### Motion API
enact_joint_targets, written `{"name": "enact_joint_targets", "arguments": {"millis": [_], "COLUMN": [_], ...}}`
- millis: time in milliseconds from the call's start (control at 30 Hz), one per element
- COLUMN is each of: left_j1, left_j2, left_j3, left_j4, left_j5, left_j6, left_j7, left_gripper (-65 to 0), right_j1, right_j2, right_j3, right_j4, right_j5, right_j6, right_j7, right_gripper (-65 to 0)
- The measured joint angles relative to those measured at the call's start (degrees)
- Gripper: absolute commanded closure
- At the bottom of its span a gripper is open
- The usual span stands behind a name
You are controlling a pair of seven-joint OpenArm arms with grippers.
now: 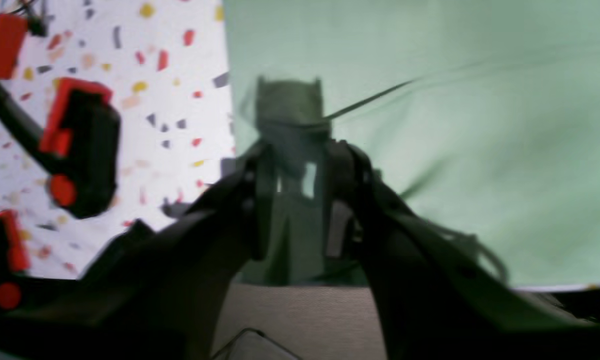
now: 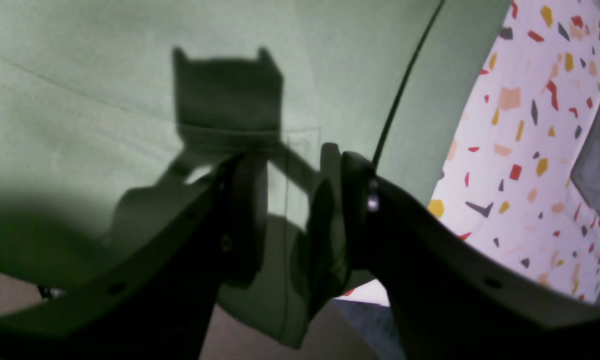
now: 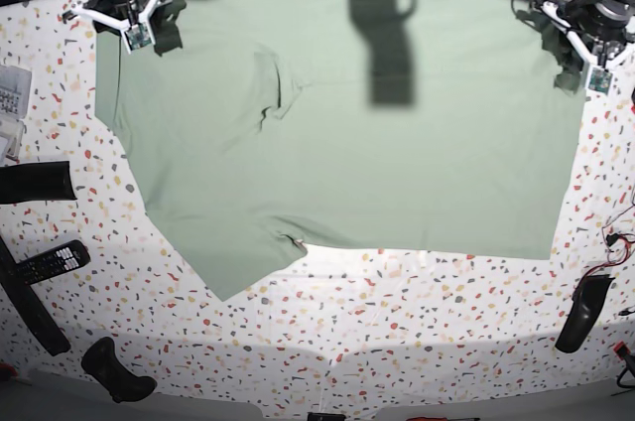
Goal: Fold the T-shirt properly
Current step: 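Spread the held corners apart with both grippers to smooth the shirt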
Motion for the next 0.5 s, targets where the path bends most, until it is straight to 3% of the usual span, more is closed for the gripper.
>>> {"name": "enact_joint_targets", "arguments": {"millis": [200,400,500], "left_j1": [-0.1,-2.4,-1.7], "left_j2": [0.1,0.1,0.1], "left_j3": [0.0,0.0,0.0], "left_j4": [0.0,0.0,0.0], "left_j5": [1.1,1.1,1.1], "left_j6": [0.0,-0.2,-0.2], "left_j7": [-1.8,-2.1,0.7], "left_gripper": [-14.8,-14.9,-14.9], "right_j1": [0.1,2.7,2.9], "right_j2": [2.9,3.3,3.3], "right_j3": [0.1,0.0,0.0], "right_j4": [-0.5,-0.6,-0.6], "right_j5": [-1.6,-1.5,-1.5], "right_j6": [-4.8,-4.9,-5.1], "right_j7": [-2.5,-2.6,-2.5], "right_gripper": [-23.6,-23.6,-23.6]}}
